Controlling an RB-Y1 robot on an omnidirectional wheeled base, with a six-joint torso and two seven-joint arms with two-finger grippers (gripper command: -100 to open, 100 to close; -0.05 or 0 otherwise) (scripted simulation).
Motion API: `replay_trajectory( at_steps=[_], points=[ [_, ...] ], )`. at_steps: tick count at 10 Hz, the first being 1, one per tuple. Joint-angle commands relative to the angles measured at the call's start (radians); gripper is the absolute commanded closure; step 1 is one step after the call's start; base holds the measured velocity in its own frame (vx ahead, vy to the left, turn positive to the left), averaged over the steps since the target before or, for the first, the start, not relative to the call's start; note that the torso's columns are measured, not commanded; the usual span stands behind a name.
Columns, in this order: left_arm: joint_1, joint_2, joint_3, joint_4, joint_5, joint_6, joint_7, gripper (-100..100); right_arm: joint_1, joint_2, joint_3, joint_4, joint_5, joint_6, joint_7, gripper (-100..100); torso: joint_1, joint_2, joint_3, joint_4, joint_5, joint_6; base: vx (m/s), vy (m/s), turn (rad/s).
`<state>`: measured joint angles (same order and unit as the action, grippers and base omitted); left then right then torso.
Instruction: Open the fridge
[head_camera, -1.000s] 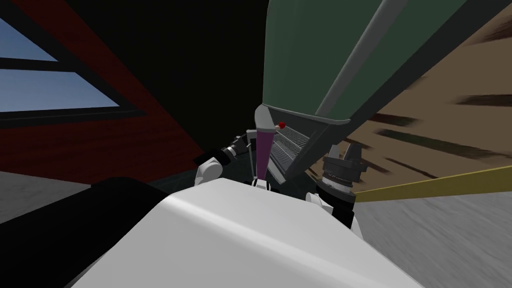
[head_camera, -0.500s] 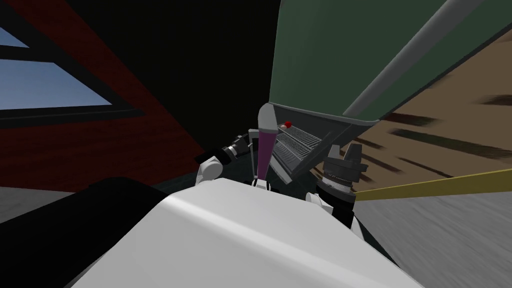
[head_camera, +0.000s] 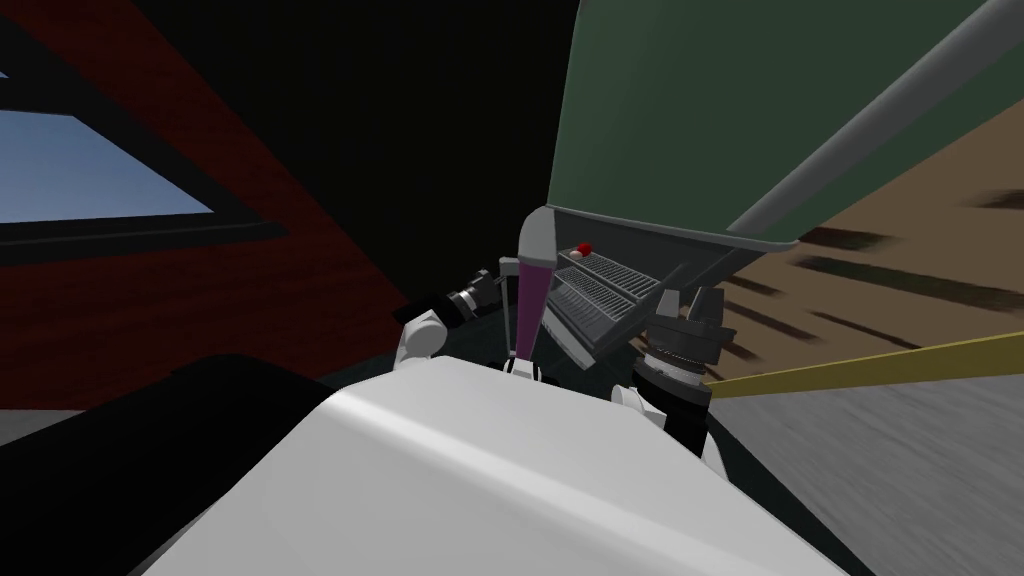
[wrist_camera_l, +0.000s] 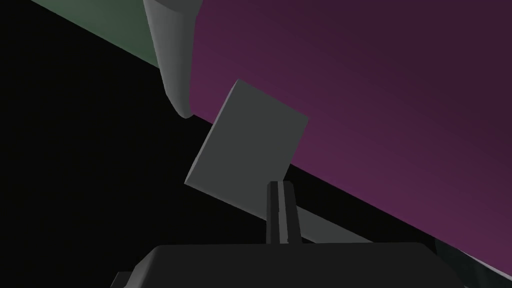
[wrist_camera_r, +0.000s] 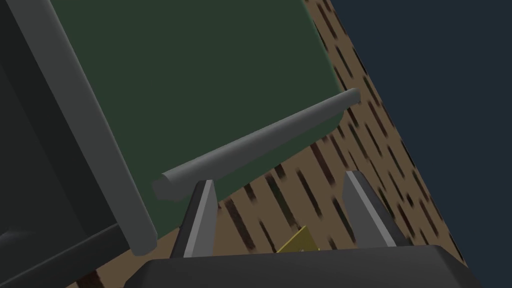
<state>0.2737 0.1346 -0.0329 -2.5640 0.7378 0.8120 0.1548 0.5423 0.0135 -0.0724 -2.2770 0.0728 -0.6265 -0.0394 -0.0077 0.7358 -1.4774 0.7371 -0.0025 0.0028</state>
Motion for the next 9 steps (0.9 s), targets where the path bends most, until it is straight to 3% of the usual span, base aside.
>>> replay_trajectory(
  at_steps=[1, 5, 6, 8, 9],
  points=[
    [-0.009, 0.009, -0.016, 0.004, 0.019, 0.005, -0.009, 100, 0.0, 0.0, 0.0, 0.0, 0.0, 0.0, 0.0, 0, 0.006, 0.0, 0.0, 0.0, 0.002, -0.002, 0.013, 0.226, -0.048],
    [-0.019, 0.018, -0.023, 0.01, 0.037, 0.008, -0.016, 100, 0.0, 0.0, 0.0, 0.0, 0.0, 0.0, 0.0, 0, 0.007, 0.002, 0.002, 0.001, 0.002, -0.003, 0.012, 0.139, -0.028],
    [-0.029, 0.028, -0.031, 0.016, 0.055, 0.012, -0.022, 100, 0.0, 0.0, 0.0, 0.0, 0.0, 0.0, 0.0, 0, 0.005, 0.002, 0.002, 0.001, 0.002, -0.003, 0.022, 0.211, -0.07],
    [-0.03, 0.025, -0.03, 0.016, 0.051, 0.012, -0.021, 100, 0.0, 0.0, 0.0, 0.0, 0.0, 0.0, 0.0, 0, 0.012, 0.001, 0.001, 0.001, 0.004, -0.003, 0.019, 0.165, -0.037],
    [-0.031, 0.021, -0.031, 0.048, 0.051, 0.007, -0.017, -100, 0.0, 0.0, 0.0, 0.0, 0.0, 0.0, 0.0, 0, 0.003, 0.002, 0.001, 0.001, 0.001, -0.003, 0.004, 0.03, -0.003]
  ],
)
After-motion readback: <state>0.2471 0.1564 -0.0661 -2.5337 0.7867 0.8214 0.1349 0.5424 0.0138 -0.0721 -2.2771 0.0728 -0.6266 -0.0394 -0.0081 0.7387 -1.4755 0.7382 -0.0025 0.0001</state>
